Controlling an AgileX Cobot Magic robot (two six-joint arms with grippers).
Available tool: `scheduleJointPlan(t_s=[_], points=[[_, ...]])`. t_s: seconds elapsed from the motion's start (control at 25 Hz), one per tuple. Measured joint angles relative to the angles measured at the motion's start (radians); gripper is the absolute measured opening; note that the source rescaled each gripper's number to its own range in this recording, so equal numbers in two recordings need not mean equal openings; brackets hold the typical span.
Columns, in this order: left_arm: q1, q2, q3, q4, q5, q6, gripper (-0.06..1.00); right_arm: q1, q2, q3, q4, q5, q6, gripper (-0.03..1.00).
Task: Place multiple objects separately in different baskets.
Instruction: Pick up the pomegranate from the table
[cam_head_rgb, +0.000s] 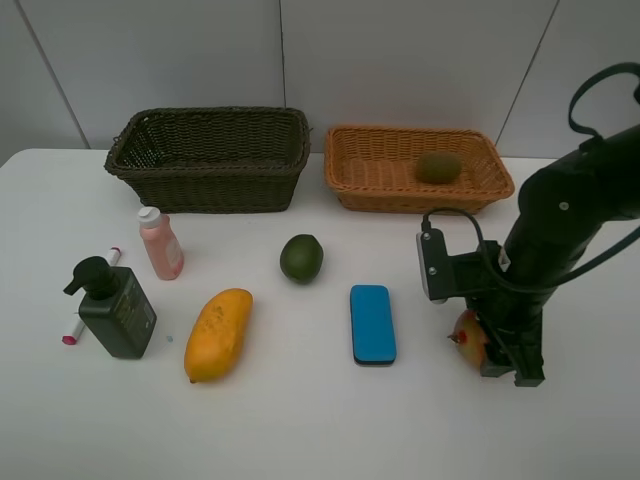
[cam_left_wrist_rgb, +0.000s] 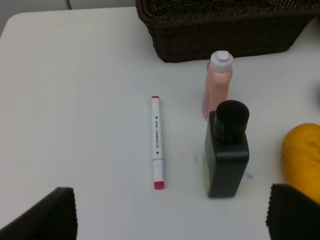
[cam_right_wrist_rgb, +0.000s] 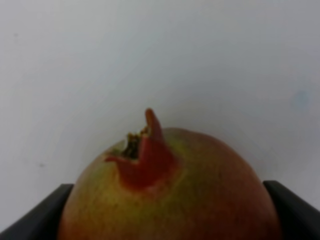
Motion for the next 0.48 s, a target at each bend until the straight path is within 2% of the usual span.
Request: scheduleJointPlan(t_s=[0.48], points=[[0.0,0.0,0.0,0.0,0.0,0.0,1.0,0.0,0.0,0.0,0.0,0.006,0.0,0.62]])
